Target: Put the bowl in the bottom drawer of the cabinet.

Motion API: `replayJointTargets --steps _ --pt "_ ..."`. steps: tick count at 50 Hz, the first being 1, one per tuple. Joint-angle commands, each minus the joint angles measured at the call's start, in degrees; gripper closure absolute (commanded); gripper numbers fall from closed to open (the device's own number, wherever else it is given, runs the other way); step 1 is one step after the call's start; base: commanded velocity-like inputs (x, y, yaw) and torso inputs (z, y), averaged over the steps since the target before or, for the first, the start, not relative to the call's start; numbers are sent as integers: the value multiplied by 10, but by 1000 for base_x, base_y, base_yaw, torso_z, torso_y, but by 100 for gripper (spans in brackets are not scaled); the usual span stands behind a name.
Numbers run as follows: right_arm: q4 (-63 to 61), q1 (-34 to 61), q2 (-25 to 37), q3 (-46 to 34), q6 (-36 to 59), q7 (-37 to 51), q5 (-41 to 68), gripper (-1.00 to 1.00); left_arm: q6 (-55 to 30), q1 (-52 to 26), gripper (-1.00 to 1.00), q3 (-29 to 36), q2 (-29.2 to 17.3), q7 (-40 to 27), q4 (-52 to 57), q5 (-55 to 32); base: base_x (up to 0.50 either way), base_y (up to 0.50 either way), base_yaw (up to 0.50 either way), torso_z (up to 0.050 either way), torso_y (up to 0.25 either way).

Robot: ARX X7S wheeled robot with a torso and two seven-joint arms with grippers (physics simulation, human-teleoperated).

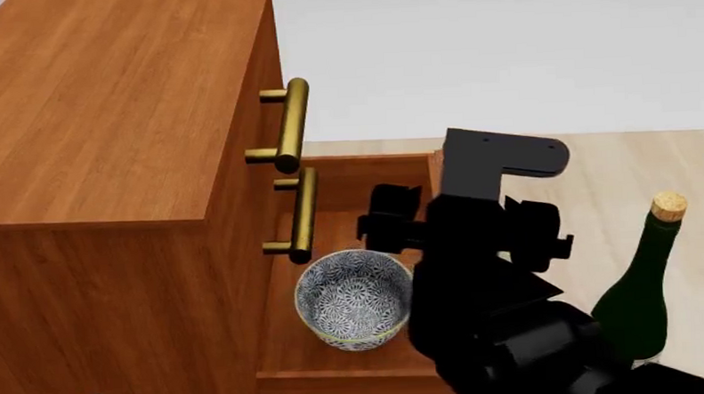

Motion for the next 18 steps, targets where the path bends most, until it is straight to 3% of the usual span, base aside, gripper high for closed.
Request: replayJointTargets --steps 1,18 --pt "-73 8 43 6 -10 29 -5 -100 -5 -6 -100 -8 3 12 3 -27 0 0 0 0 0" --pt "-241 -2 135 8 -31 98 -24 -100 -3 -7 -100 -5 2 10 3 -28 0 0 0 0 0"
